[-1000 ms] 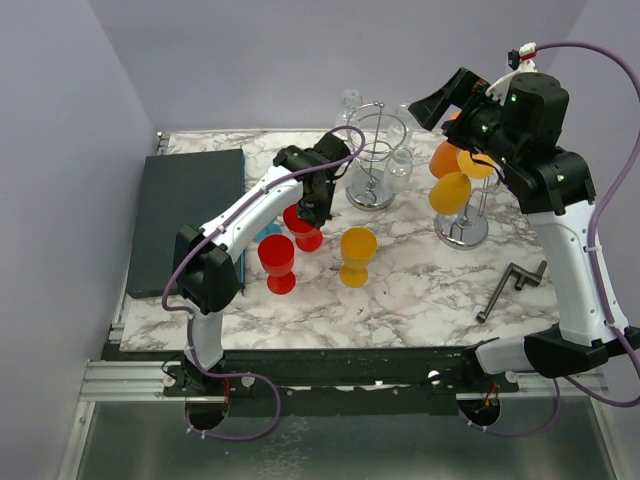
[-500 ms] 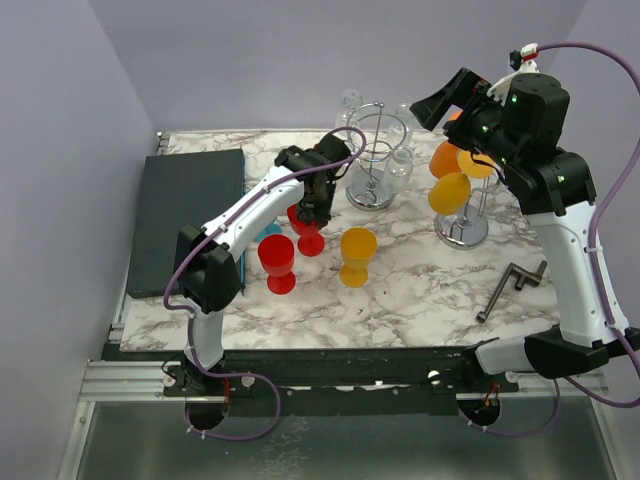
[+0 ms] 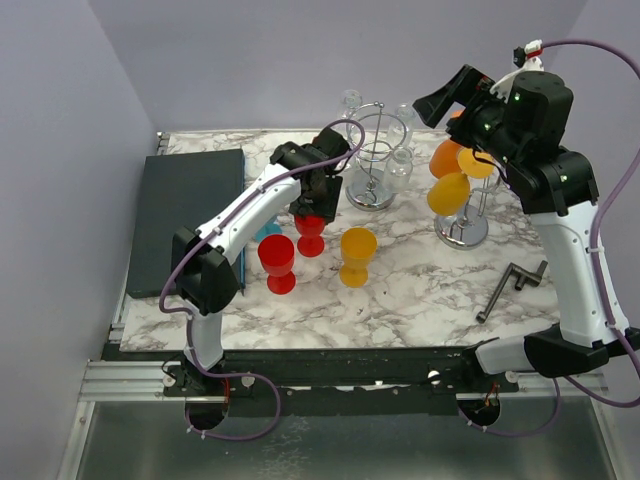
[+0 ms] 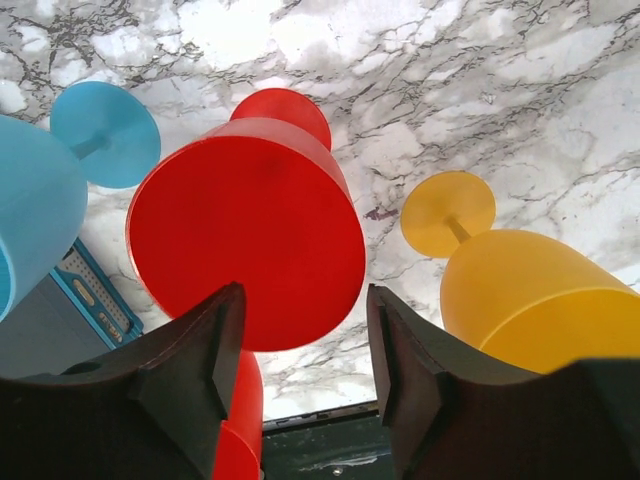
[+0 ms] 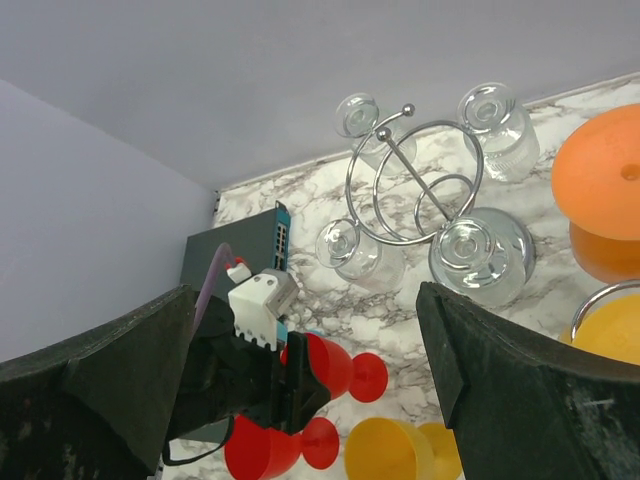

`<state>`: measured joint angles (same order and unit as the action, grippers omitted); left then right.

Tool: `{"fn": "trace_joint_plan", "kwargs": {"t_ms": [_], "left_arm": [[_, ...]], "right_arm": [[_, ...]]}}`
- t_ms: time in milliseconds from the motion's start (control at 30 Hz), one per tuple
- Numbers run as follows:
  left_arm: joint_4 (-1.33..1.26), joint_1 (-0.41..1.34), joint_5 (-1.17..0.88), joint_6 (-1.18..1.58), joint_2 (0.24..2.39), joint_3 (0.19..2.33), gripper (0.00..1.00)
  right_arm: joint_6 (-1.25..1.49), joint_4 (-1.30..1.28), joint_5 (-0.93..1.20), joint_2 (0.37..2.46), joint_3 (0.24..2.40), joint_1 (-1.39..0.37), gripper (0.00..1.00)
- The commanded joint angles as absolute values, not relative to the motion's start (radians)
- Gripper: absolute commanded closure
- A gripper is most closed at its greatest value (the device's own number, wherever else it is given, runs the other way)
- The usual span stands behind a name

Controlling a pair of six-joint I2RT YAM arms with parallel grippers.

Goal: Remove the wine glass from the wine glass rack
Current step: Place the wine glass at the center of the board, then pick up the wine glass from the wine rack.

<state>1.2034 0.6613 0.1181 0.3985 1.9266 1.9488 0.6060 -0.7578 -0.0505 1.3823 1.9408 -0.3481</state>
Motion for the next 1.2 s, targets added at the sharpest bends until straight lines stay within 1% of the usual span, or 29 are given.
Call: {"fn": "trace_joint_plan", "kwargs": {"t_ms": [0,200,300,400,500,633,733,833,1000,1167], "left_arm": [[1.214,0.666,0.130,0.388,1.852,1.974,0.41],[1.211,0.666,0.125,0.379,1.800,1.986,0.35],[1.210,0.666,0.120,0.377,1.774,2.000,0.34],[1.198,0.667,0.106,0.382,1.738,2.013,0.32],[1.180,0.667,0.075,0.383,1.702,2.025,0.32],[1.125,0.666,0.024,0.396,1.646,2.012,0.32],[1.057,0.666,0.002,0.407,1.589,1.957,0.32],[0.995,0.666,-0.043,0.413,1.538,1.881,0.32],[0.904,0.667,-0.068,0.426,1.461,1.761,0.32],[0.805,0.666,-0.099,0.440,1.390,1.637,0.31]], "right_arm": [[0.573,-0.792,-0.112,1.399,2.001,-0.354,0.00],[0.534,-0.854,-0.182,1.457,2.100,-0.352,0.00],[0.523,-0.893,-0.168,1.507,2.171,-0.331,0.00],[0.523,-0.925,-0.105,1.549,2.231,-0.257,0.00],[0.534,-0.938,0.029,1.580,2.258,-0.124,0.00],[0.522,-0.962,0.071,1.623,2.300,-0.015,0.00],[0.541,-0.947,0.170,1.639,2.301,0.121,0.00],[0.549,-0.904,0.221,1.650,2.302,0.193,0.01],[0.601,-0.874,0.354,1.708,2.302,0.316,0.10],[0.650,-0.793,0.492,1.729,2.207,0.406,0.15]]}}
